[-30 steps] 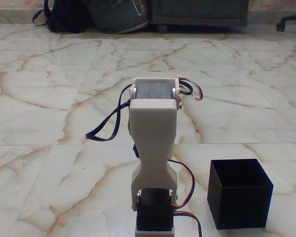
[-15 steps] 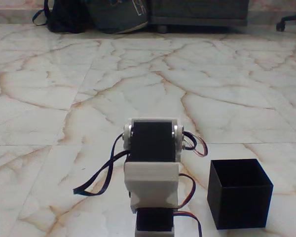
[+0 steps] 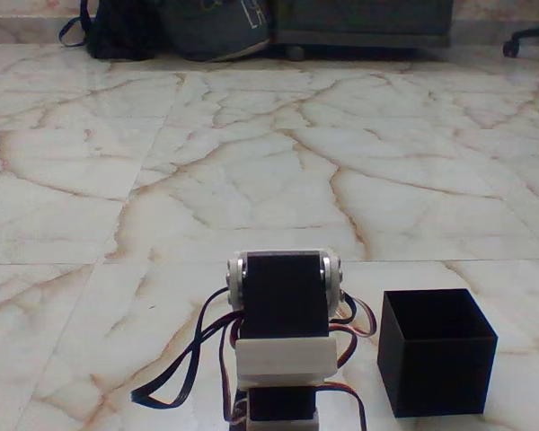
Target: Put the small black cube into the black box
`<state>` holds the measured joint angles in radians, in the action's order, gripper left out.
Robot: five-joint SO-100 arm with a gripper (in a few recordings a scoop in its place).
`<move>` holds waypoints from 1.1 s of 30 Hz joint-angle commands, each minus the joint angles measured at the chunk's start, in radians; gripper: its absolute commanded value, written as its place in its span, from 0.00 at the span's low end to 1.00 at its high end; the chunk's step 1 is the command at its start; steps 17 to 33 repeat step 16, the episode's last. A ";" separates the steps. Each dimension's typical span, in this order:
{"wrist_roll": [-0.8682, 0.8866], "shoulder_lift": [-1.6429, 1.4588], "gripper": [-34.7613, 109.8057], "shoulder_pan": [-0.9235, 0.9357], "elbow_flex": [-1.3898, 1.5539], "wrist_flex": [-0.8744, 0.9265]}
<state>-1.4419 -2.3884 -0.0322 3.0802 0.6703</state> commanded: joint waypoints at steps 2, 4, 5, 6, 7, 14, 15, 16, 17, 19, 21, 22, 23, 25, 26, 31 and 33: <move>-0.043 -0.005 0.28 -0.003 0.003 0.003; -0.075 0.003 0.27 0.000 0.002 0.000; -0.069 0.003 0.26 0.018 0.002 0.000; -0.077 0.003 0.26 0.018 0.002 0.000; -0.075 0.003 0.26 0.018 0.002 0.000; -0.077 0.003 0.26 0.017 0.002 0.000; -0.075 0.003 0.26 0.017 0.002 0.000; -0.077 0.003 0.26 0.018 0.002 0.000; -0.077 0.003 0.26 0.018 0.002 0.000; -0.077 0.003 0.26 0.018 0.002 0.000; -0.077 0.003 0.26 0.018 0.002 0.000; -0.077 0.003 0.26 0.018 0.002 0.000; -0.077 0.003 0.26 0.018 0.002 0.000; -0.077 0.003 0.26 0.018 0.002 0.000; -0.077 0.003 0.26 0.018 0.002 0.000; -0.077 0.003 0.26 0.018 0.002 0.000; -0.077 0.003 0.26 0.018 0.002 0.000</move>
